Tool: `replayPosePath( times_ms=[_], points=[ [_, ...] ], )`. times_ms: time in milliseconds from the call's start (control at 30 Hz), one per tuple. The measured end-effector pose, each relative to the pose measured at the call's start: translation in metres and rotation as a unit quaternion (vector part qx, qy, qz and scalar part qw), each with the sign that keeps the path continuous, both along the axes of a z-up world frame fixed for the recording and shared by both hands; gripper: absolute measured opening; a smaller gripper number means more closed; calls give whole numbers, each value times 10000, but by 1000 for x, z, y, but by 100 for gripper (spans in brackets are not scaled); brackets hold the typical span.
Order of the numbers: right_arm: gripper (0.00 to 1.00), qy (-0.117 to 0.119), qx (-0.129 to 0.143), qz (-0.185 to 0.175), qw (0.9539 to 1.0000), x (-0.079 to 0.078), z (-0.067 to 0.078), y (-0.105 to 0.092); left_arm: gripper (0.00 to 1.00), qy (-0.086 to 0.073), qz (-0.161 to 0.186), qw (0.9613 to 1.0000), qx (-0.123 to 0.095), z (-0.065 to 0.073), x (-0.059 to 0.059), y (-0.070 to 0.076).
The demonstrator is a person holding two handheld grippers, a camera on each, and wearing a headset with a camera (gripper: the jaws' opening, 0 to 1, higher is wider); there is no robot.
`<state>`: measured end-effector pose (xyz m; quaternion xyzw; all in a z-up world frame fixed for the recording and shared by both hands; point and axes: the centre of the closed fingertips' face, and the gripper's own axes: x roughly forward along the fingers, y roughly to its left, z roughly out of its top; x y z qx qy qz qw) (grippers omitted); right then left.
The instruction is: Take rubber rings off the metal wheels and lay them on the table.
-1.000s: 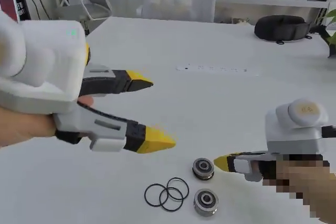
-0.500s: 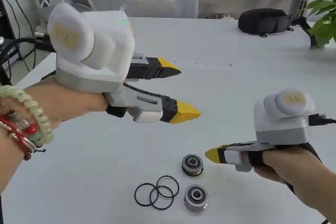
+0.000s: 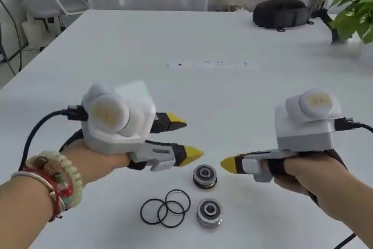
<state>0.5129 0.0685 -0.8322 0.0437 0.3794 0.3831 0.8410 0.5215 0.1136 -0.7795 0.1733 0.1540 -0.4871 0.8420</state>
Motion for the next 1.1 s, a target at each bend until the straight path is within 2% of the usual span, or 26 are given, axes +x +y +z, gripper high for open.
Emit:
replayPosePath(
  times_ms=[33, 167, 233, 300, 367, 500, 633, 733, 800, 933, 967, 1100],
  points=[
    [6, -11, -74, 42, 10000, -1, -2, 0, 31, 111, -56, 9999, -58, -3, -2, -4],
    [6, 26, -196, 133, 9997, -4, -7, 0, 29, 14, -205, 9998, 58, -16, -6, -10],
    [6, 33, -239, 192, 9995, -6, -8, 1, 28, 27, -238, 9996, 123, -24, -9, -11],
    [6, 46, -265, 265, 9993, -8, -9, 3, 27, 140, -234, 9994, 210, -35, -10, -10],
    [7, 60, -314, 351, 9989, -10, -11, 4, 25, 252, -224, 9992, 208, -40, -11, -10],
    [8, 53, -525, 626, 9966, -16, -18, 7, 24, 396, -173, 9990, 92, -44, -12, -12],
    [11, -13, -630, 845, 9944, -21, -20, 12, 18, 454, -159, 9988, -101, -43, -13, -18],
    [13, -34, -702, 946, 9930, -23, -23, 13, 15, 403, -255, 9988, 86, -50, -16, -19],
    [16, -91, -762, 997, 9921, -23, -25, 13, 14, 441, -244, 9986, 133, -52, -16, -18],
    [22, -223, -735, 989, 9921, -20, -22, 13, 14, 575, -173, 9981, 156, -56, -15, -16],
    [21, -218, -694, 990, 9924, -21, -22, 14, 14, 604, -167, 9980, 85, -55, -16, -17],
    [24, -317, -698, 1064, 9914, -21, -22, 16, 13, 622, -192, 9978, 85, -56, -17, -17]
  ],
)
